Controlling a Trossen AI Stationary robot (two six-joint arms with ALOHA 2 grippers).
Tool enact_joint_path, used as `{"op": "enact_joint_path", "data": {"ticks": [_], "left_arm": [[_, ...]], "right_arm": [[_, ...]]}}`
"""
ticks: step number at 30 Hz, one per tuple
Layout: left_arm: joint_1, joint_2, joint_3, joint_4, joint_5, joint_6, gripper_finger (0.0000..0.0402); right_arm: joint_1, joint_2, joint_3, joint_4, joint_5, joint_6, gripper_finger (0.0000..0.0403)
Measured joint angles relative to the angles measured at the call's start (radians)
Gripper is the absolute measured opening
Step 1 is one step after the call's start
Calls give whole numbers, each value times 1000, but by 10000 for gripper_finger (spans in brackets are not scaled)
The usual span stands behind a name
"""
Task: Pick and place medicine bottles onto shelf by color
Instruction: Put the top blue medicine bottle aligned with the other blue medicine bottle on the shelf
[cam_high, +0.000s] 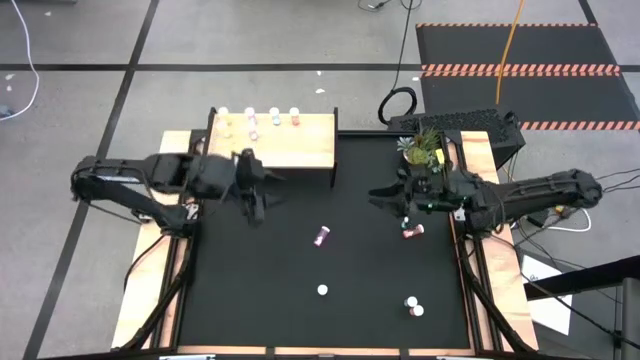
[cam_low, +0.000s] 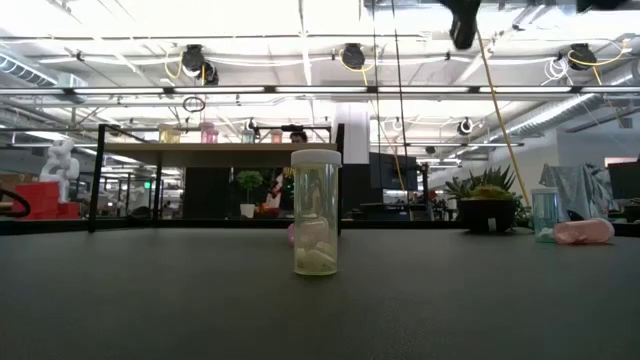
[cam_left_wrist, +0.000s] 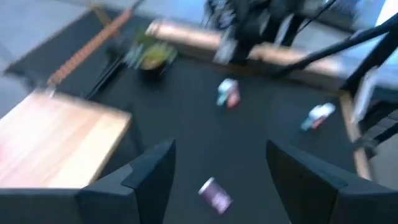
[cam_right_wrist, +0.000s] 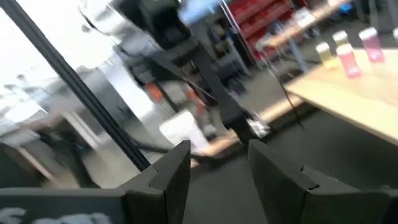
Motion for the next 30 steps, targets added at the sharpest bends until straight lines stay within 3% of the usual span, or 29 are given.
{"op": "enact_joint_path", "data": {"ticks": [5, 14, 19, 24, 27, 30], "left_arm": [[-138, 75, 0, 87, -60, -9, 250], [-308, 285, 0, 175, -96, -29, 250], [-387, 368, 0, 223, -159, -163, 250], [-443, 444, 0, 223, -293, -241, 250], [-389, 490, 0, 235, -313, -319, 250], [-302, 545, 0, 249, -266, -342, 250]], "right_arm": [[182, 54, 101, -167, 216, -29, 155], [379, 96, 107, -336, 448, 117, 155], [393, 87, 107, -436, 441, 174, 155], [379, 35, 107, -540, 417, 166, 155], [365, -25, 107, -593, 415, 158, 155], [354, -102, 107, -657, 371, 152, 155]]}}
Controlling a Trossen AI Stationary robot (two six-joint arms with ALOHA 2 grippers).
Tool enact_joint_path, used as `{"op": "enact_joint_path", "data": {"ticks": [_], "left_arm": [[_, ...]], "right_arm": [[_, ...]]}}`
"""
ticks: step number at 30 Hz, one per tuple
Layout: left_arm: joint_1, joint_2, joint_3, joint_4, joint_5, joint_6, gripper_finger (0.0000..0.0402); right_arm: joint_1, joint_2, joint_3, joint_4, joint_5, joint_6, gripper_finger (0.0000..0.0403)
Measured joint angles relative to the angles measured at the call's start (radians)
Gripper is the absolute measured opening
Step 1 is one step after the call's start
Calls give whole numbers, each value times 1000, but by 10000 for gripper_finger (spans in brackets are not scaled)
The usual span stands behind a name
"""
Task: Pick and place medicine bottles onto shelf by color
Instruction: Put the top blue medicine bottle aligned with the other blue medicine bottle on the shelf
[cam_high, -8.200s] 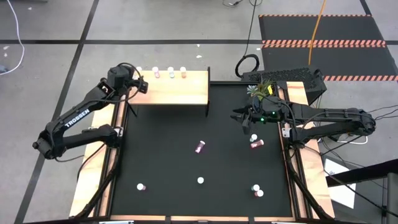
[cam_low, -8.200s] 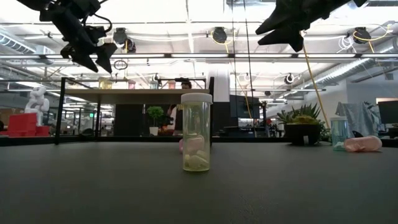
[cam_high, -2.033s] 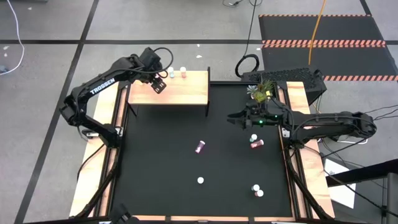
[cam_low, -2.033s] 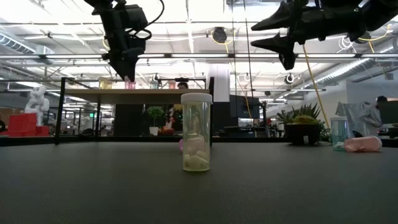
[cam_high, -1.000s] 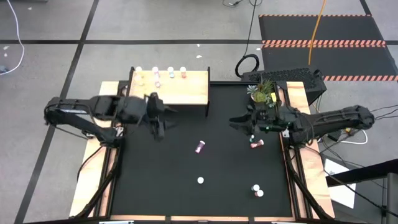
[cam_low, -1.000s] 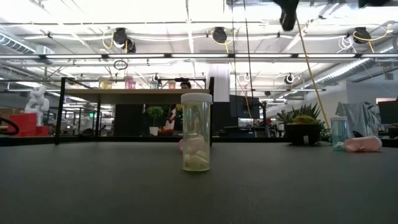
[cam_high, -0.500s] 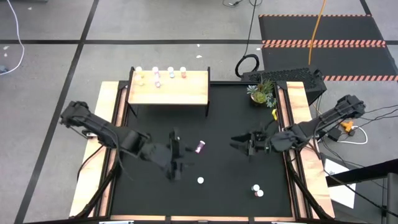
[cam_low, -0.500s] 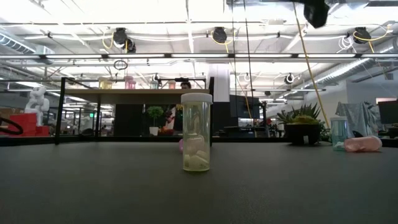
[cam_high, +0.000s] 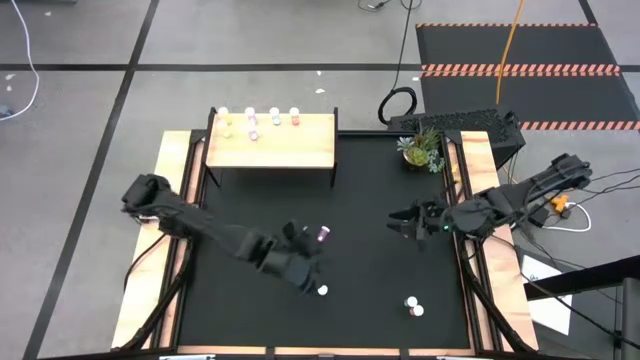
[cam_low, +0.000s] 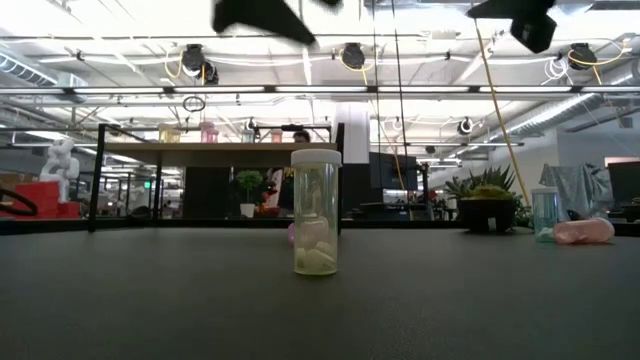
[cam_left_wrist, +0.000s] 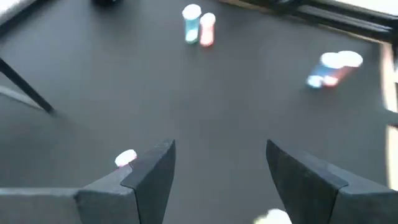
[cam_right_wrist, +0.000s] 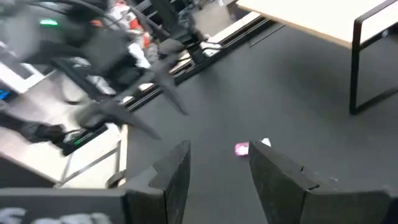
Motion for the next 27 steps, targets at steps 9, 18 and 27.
{"op": "enact_joint_path", "data": {"ticks": [9, 18, 27], "left_arm": [[227, 201, 0, 552, 256, 9, 250], [266, 330, 0, 865, 255, 230, 250], [275, 344, 0, 885, 230, 317, 250]], "right_arm": [[-27, -187, 0, -304, -9, 91, 155], [-39, -189, -1, -798, -56, 185, 155], [-38, -201, -209, -710, -170, 105, 210]]}}
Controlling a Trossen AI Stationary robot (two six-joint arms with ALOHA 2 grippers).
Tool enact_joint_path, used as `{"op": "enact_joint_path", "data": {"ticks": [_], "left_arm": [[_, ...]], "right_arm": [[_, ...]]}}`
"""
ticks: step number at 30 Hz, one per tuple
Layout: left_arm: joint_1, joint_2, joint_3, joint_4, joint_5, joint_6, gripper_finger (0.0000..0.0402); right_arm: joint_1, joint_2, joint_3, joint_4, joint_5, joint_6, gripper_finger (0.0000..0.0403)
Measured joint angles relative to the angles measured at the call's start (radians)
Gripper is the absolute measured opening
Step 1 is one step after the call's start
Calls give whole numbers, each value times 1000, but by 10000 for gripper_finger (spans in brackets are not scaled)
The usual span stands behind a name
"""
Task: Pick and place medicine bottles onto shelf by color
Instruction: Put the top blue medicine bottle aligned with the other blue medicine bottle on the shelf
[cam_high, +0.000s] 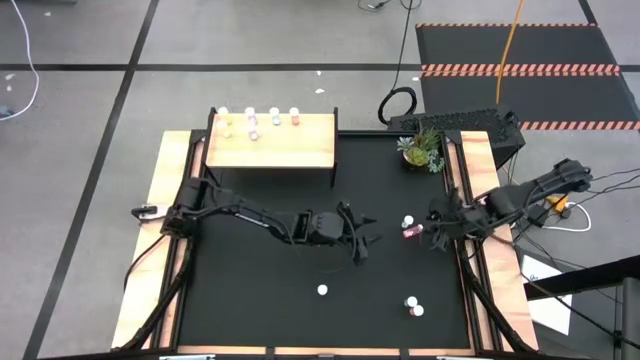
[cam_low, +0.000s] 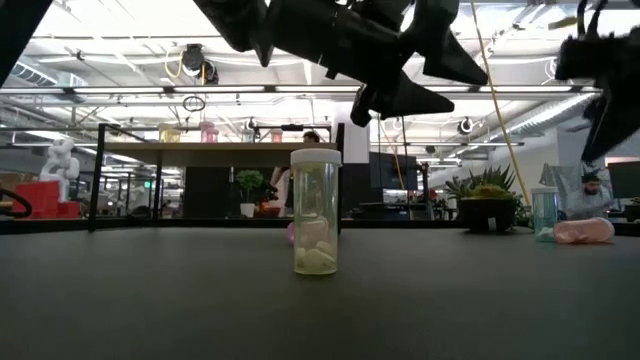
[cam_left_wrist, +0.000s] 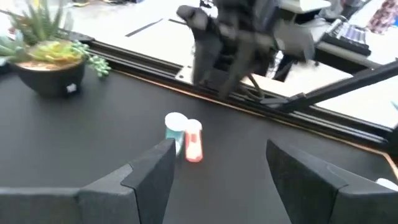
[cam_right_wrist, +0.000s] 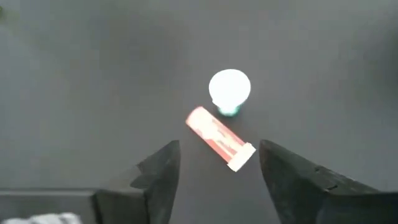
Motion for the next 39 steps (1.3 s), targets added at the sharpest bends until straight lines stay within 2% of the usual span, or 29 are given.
{"op": "enact_joint_path", "data": {"ticks": [5, 7, 12, 20, 26, 32, 36, 39], "left_arm": [[11, 0, 0, -2, -5, -3, 250], [15, 0, 0, -4, -5, -1, 250], [35, -10, 0, -29, -2, 22, 250], [92, -61, 0, -127, 56, 90, 250], [132, -131, 1, -201, 218, 167, 250], [114, -140, 1, -181, 421, 322, 250], [91, -130, 1, -188, 445, 308, 250], [67, -127, -1, -172, 444, 313, 250]], "right_arm": [[-4, 4, -125, 224, -22, -68, 242], [-12, 13, -154, 294, 12, -63, 243], [-58, 41, -194, 319, 113, -23, 237], [-107, 59, -225, 375, 77, -95, 235], [-86, 44, -226, 369, -114, 31, 235], [-28, 29, -155, 375, -154, 21, 235], [42, 41, -86, 380, -269, 9, 235], [137, 83, -59, 397, -312, 7, 234]]}}
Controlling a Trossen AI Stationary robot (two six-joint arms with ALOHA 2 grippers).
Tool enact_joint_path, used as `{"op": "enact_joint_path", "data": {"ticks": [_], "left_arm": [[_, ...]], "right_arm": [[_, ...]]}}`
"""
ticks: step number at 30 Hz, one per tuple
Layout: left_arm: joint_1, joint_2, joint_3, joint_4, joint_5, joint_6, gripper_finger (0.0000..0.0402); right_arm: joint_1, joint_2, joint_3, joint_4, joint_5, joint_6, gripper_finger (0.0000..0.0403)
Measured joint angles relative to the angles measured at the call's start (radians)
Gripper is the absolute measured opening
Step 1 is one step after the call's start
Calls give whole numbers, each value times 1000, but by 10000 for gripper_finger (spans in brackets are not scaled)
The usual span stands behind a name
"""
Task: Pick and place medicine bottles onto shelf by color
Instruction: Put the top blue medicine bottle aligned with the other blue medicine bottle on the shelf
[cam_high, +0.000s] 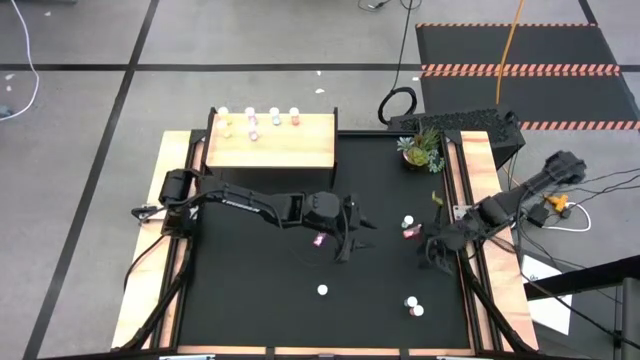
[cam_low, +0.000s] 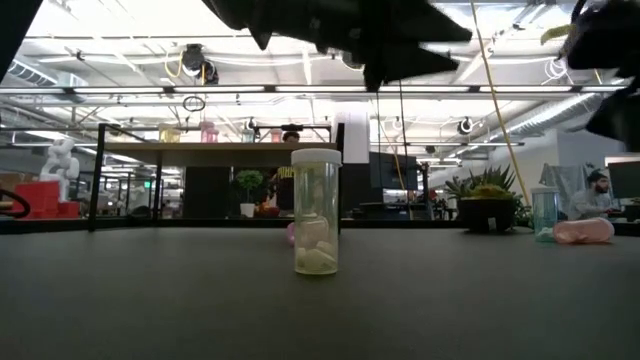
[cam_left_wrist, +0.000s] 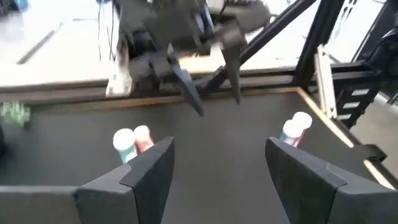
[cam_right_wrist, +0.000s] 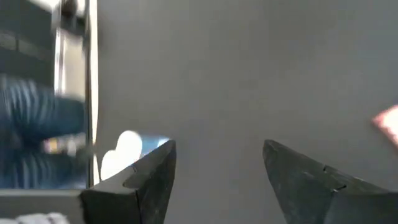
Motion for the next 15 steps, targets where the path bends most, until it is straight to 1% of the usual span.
{"op": "enact_joint_path", "data": {"ticks": [3, 5, 8, 10, 12, 14, 15], "left_arm": [[-26, 1, 2, 11, -32, 29, 250], [-43, 15, 2, 17, -104, 21, 250], [-58, 51, 1, 54, -199, 7, 250], [-59, 82, 1, 89, -221, -20, 250], [-59, 100, 1, 92, -233, -68, 250], [-59, 103, 0, 80, -233, -112, 250], [-59, 102, 0, 78, -234, -130, 250]], "right_arm": [[95, 55, 7, 1, 8, 0, 229], [128, 87, 7, -8, 59, 59, 223], [145, 114, 7, -34, 197, 165, 213], [140, 119, 8, -45, 322, 195, 209], [124, 119, 8, -98, 427, 241, 208], [105, 119, 7, -154, 496, 257, 210], [96, 120, 7, -178, 513, 251, 211]]}}
